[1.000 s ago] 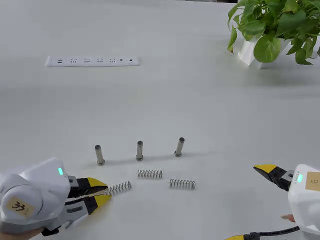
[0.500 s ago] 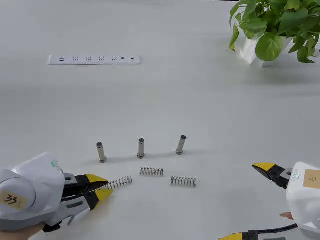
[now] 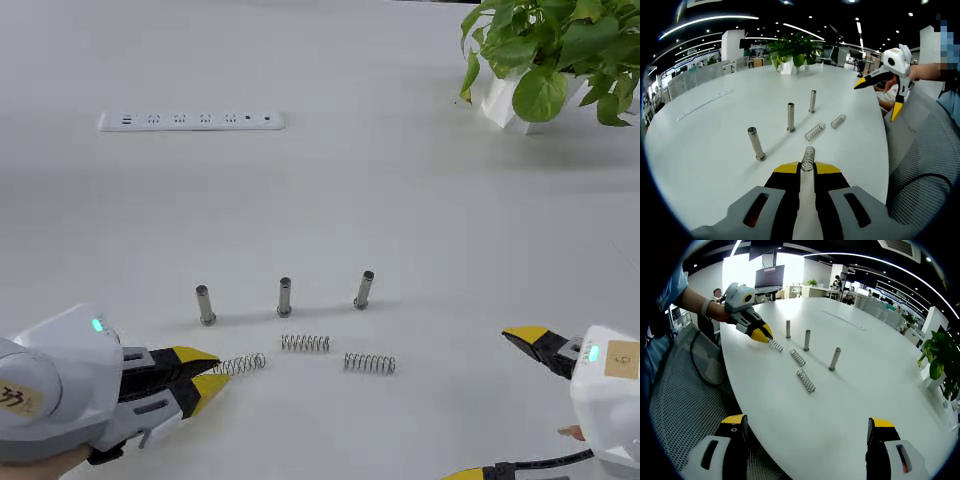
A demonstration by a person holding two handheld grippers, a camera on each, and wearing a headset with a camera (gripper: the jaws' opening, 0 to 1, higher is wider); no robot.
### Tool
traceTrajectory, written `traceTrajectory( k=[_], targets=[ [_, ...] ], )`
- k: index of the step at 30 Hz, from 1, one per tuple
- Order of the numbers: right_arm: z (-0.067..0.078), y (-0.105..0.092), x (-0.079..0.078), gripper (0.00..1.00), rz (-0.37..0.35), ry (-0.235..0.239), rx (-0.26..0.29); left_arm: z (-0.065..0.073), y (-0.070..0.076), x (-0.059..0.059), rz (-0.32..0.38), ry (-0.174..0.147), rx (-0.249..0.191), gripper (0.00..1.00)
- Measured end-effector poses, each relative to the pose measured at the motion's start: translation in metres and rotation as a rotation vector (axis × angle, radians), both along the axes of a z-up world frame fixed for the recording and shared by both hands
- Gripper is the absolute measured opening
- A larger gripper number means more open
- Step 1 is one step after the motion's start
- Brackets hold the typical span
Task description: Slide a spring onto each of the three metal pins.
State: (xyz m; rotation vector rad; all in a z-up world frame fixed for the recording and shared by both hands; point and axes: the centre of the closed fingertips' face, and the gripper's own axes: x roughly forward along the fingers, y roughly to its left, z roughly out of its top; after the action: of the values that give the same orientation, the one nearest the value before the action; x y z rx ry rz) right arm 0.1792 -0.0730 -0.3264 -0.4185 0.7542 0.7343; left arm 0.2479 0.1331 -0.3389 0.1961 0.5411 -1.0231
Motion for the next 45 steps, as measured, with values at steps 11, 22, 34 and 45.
traceTrajectory(
  k=[11,22,34,45],
  targets=[
    [0.002,0.004,0.001,1.0,0.002,-0.002,0.019,0.012,-0.003,0.0,0.023,0.001,-0.047,0.06],
    [0.04,0.025,0.023,0.98,-0.116,-0.019,0.284,0.044,-0.022,-0.005,0.019,-0.032,-0.125,0.06],
    [0.091,0.062,0.05,0.91,-0.24,-0.015,0.644,0.081,-0.051,-0.002,0.011,-0.089,-0.214,0.06],
    [0.108,0.071,0.071,0.72,-0.561,0.154,1.147,0.097,-0.068,0.001,0.001,-0.116,-0.259,0.06]
  ],
)
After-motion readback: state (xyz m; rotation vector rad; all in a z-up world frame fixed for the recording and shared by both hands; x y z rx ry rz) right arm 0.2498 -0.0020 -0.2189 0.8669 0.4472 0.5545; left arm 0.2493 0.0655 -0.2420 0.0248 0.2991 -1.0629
